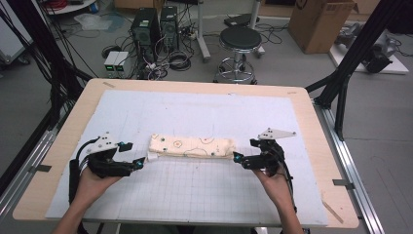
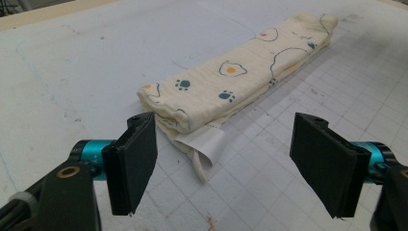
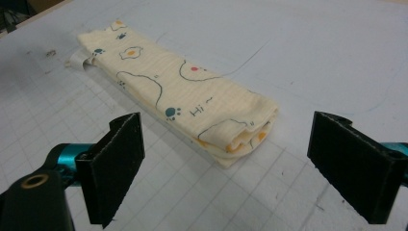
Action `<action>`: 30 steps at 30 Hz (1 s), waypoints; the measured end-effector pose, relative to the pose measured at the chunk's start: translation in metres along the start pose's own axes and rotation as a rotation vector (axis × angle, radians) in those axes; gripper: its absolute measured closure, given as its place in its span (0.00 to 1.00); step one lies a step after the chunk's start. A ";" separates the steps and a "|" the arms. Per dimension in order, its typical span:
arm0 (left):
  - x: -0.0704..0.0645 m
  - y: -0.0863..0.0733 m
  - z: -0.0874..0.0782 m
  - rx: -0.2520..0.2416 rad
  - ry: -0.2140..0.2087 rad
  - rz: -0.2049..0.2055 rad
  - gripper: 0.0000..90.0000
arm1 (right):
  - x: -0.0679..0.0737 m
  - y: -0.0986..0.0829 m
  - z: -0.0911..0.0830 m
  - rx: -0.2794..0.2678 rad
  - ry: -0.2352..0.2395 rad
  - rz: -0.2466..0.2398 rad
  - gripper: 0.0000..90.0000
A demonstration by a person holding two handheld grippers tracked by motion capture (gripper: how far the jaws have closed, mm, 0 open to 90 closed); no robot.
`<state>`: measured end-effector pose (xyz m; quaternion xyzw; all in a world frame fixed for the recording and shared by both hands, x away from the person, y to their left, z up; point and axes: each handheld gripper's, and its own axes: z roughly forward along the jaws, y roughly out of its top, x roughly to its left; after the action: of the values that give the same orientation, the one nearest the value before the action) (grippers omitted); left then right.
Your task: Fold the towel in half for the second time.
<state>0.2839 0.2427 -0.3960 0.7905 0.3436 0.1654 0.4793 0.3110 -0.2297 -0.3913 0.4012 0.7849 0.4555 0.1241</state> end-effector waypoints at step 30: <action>-0.024 -0.026 -0.017 -0.012 0.034 0.012 0.25 | 0.007 -0.046 -0.030 -0.014 -0.039 -0.015 0.13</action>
<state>0.2467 0.2450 -0.4084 0.7867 0.3458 0.1839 0.4773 0.2655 -0.2549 -0.4111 0.4034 0.7820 0.4522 0.1457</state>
